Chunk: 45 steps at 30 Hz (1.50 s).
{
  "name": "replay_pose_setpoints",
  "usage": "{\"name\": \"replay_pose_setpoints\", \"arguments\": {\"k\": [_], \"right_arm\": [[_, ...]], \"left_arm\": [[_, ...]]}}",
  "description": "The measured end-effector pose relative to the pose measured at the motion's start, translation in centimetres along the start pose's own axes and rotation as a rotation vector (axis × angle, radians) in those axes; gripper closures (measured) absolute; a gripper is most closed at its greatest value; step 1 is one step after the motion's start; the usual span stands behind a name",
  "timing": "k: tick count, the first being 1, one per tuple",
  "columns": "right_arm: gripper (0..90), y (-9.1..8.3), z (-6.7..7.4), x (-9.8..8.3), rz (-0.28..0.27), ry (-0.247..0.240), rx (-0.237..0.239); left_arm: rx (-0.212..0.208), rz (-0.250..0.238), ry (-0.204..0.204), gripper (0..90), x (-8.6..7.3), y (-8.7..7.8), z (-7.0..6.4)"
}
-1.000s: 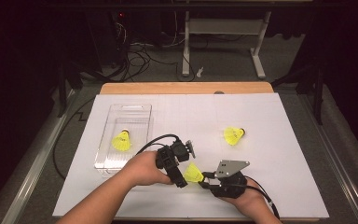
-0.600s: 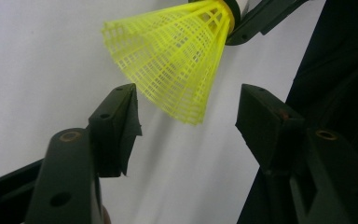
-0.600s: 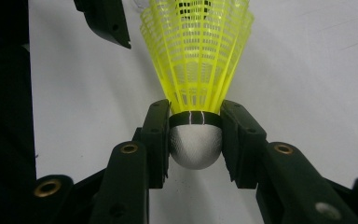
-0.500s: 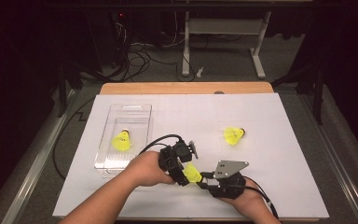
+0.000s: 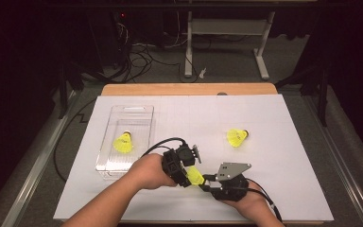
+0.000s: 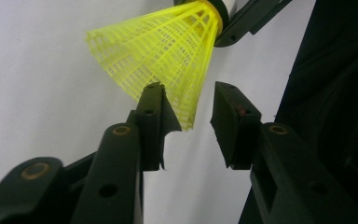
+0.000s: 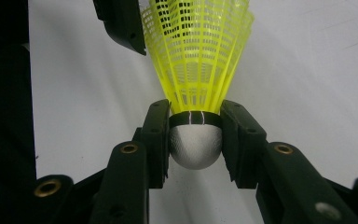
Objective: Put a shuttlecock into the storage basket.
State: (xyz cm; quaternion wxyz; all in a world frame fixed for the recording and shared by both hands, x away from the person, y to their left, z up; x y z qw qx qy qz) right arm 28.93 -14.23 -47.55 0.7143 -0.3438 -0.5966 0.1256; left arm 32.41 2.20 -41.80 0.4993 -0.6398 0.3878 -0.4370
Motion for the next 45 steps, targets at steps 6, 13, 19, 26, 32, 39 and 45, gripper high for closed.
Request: {"name": "replay_pose_setpoints", "arguments": {"k": [6,13,19,26,32,39,45], "right_arm": [[66.0,0.01,0.02,-0.03,0.004,0.002,-0.002],[66.0,0.04,0.05,-0.03,0.007,-0.003,0.000],[66.0,0.12,0.00,-0.06,0.009,-0.011,-0.002],[65.7,0.17,0.07,-0.09,0.014,-0.016,0.001],[65.1,0.24,0.07,-0.07,0.009,-0.022,-0.003],[59.9,0.30,0.05,-0.04,0.000,-0.014,-0.003],[50.3,0.35,0.05,-0.01,-0.007,-0.022,-0.012]], "left_arm": [[-0.013,0.009,0.018,73.1,0.07,0.19,-0.15],[-0.020,-0.010,0.023,84.6,-0.09,-0.04,0.04],[-0.023,-0.010,0.023,88.8,-0.09,-0.03,0.08],[-0.030,-0.006,0.028,89.3,-0.13,0.00,0.01],[-0.034,-0.012,0.028,89.3,-0.18,-0.05,0.16],[-0.035,-0.017,0.027,89.3,-0.18,-0.08,0.17],[-0.033,-0.023,0.028,89.3,-0.17,-0.04,0.10]]}}
Point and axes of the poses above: each handheld gripper's, and its own axes: y roughly forward along the jaws, x roughly out of its top, z roughly to its left, the point moved 3 cm from there along y, roughly forward along the jaws, and after that the axes turned 5 degrees about x, right-handed, at the moved point
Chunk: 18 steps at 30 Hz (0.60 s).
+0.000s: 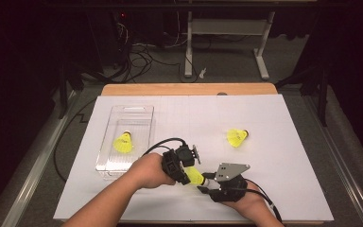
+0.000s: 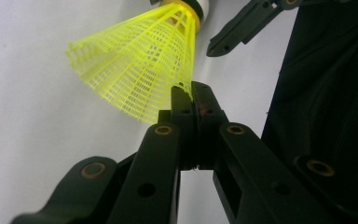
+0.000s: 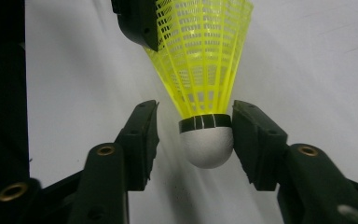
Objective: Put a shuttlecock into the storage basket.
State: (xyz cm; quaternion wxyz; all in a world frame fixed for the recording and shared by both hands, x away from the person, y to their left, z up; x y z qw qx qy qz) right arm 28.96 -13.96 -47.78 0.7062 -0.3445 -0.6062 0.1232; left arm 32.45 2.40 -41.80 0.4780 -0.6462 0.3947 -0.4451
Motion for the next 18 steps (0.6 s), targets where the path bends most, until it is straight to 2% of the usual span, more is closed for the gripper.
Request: {"name": "replay_pose_setpoints", "arguments": {"k": [4,13,18], "right_arm": [[40.5,0.02,0.01,0.05,-0.011,0.000,-0.019],[17.1,-0.10,-0.34,0.08,-0.043,0.040,-0.045],[9.4,-0.35,-0.63,-0.12,-0.056,0.070,-0.069]], "left_arm": [[-0.004,0.000,0.000,89.3,-0.04,0.10,-0.01],[0.002,-0.007,-0.008,89.3,-0.07,-0.02,0.17],[0.013,-0.007,-0.016,89.1,-0.15,-0.16,0.24]]}}
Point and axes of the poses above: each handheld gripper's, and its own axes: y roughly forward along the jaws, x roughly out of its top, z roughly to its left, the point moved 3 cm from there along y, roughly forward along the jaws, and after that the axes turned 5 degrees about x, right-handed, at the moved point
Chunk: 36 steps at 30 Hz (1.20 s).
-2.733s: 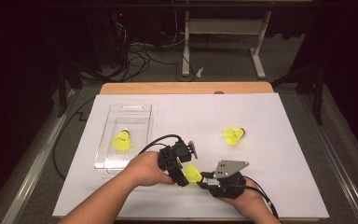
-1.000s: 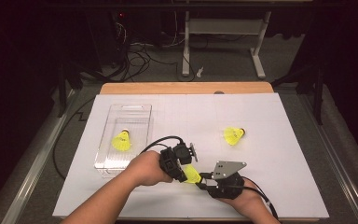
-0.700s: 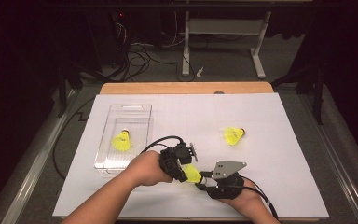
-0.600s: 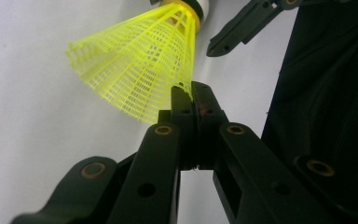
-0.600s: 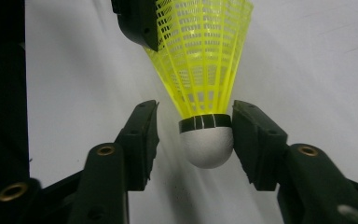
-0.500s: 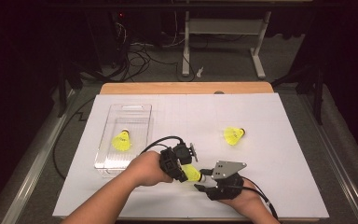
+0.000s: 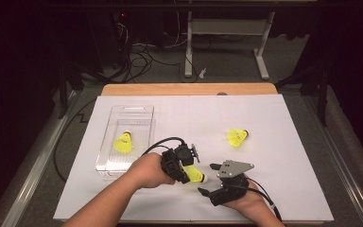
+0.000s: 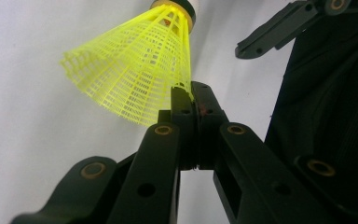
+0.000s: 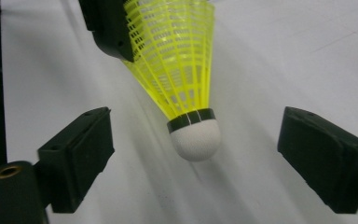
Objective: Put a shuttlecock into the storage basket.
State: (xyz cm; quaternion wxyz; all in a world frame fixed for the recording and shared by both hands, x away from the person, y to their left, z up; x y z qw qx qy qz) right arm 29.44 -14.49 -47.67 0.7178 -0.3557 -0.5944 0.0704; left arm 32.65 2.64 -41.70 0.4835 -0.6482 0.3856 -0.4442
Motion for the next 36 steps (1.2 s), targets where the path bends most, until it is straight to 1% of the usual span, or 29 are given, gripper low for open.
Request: {"name": "replay_pose_setpoints", "arguments": {"k": [2,4,5,7,12,13,14,15,19,22,25,26,28,32,36], "right_arm": [[5.5,0.0,-0.2,-0.1,-0.004,0.023,-0.016],[1.0,0.0,-0.3,-0.2,-0.007,0.043,-0.027],[0.5,-0.1,-0.4,-0.2,-0.010,0.050,-0.034],[0.4,-0.2,-0.5,-0.3,-0.014,0.055,-0.046],[0.3,-1.1,-1.2,-0.5,-0.034,0.083,-0.098],[0.4,-1.3,-1.3,-0.5,-0.038,0.087,-0.112],[0.4,-1.8,-1.7,-0.7,-0.047,0.091,-0.137],[0.4,-2.0,-1.9,-0.8,-0.051,0.092,-0.143],[0.4,-2.8,-2.8,-1.3,-0.055,0.130,-0.182],[0.4,-3.5,-3.4,-1.7,-0.062,0.144,-0.221],[0.4,-4.3,-3.9,-2.5,-0.082,0.156,-0.265],[0.4,-4.6,-4.0,-2.8,-0.085,0.167,-0.271],[0.4,-5.2,-4.2,-3.2,-0.088,0.172,-0.286],[0.4,-6.2,-4.4,-3.8,-0.092,0.185,-0.294],[0.4,-7.1,-4.6,-4.3,-0.103,0.208,-0.321]], "left_arm": [[0.005,0.000,-0.016,89.1,-0.1,0.0,0.1],[0.013,-0.001,-0.019,89.1,-0.2,-0.2,0.2],[0.012,-0.003,-0.023,89.1,-0.2,-0.2,0.2],[0.020,-0.004,-0.035,89.1,-0.3,-0.3,0.3],[0.040,-0.006,-0.056,89.0,-0.5,-0.4,0.6],[0.041,-0.010,-0.070,89.1,-0.6,-0.5,0.7],[0.040,-0.012,-0.076,89.0,-0.7,-0.4,0.8],[0.046,-0.008,-0.084,89.0,-0.9,-0.4,0.9],[0.054,-0.006,-0.113,88.9,-1.3,-0.1,1.3],[0.062,-0.009,-0.122,88.9,-1.4,0.0,1.5],[0.069,-0.018,-0.133,88.8,-1.5,-0.2,1.7],[0.073,-0.025,-0.140,88.9,-1.5,-0.2,1.7],[0.078,-0.021,-0.149,88.9,-1.6,-0.3,1.9],[0.084,-0.031,-0.161,88.9,-1.6,-0.3,1.9],[0.088,-0.026,-0.174,88.9,-1.5,-0.2,2.1]]}}
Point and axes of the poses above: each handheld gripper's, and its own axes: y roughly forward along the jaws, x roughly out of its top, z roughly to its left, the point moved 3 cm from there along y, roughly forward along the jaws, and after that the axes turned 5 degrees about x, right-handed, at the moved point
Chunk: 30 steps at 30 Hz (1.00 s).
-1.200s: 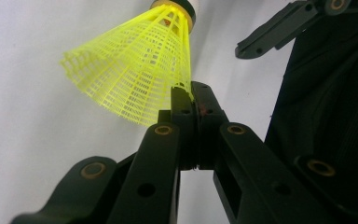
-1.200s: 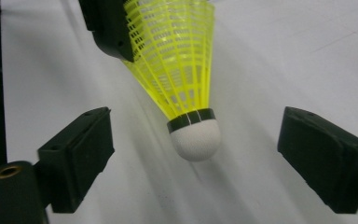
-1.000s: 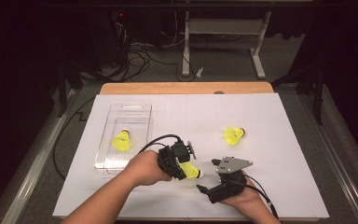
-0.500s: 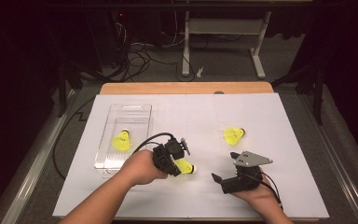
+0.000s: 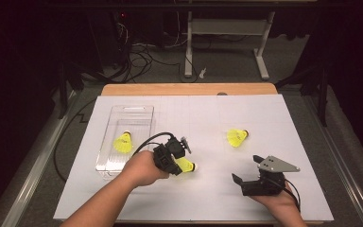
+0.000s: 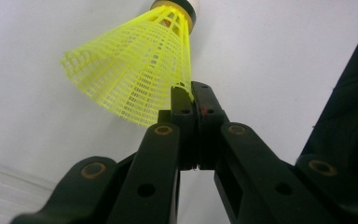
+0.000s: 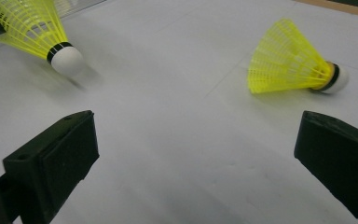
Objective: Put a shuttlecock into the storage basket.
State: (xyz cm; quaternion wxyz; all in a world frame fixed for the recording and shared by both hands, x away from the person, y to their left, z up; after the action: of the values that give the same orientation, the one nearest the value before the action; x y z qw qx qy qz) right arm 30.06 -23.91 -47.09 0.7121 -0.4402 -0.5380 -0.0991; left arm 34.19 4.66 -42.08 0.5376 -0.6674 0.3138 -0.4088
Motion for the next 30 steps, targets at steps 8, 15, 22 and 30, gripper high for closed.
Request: {"name": "replay_pose_setpoints", "arguments": {"k": [8,15,22,30], "right_arm": [[0.4,-1.9,-1.1,-1.1,-0.038,0.021,-0.069],[0.4,-2.9,-1.7,-1.9,-0.087,0.061,-0.071],[0.4,-2.8,-1.9,-2.0,-0.111,0.072,-0.079],[0.4,-2.7,-1.7,-1.9,-0.122,0.072,-0.078]], "left_arm": [[0.015,-0.006,-0.017,88.8,0.0,-0.1,0.2],[0.024,-0.013,-0.028,88.9,0.0,-0.1,0.2],[0.030,-0.023,-0.047,88.7,0.0,-0.3,0.4],[0.028,-0.025,-0.044,88.8,-0.2,-0.6,0.3]]}}
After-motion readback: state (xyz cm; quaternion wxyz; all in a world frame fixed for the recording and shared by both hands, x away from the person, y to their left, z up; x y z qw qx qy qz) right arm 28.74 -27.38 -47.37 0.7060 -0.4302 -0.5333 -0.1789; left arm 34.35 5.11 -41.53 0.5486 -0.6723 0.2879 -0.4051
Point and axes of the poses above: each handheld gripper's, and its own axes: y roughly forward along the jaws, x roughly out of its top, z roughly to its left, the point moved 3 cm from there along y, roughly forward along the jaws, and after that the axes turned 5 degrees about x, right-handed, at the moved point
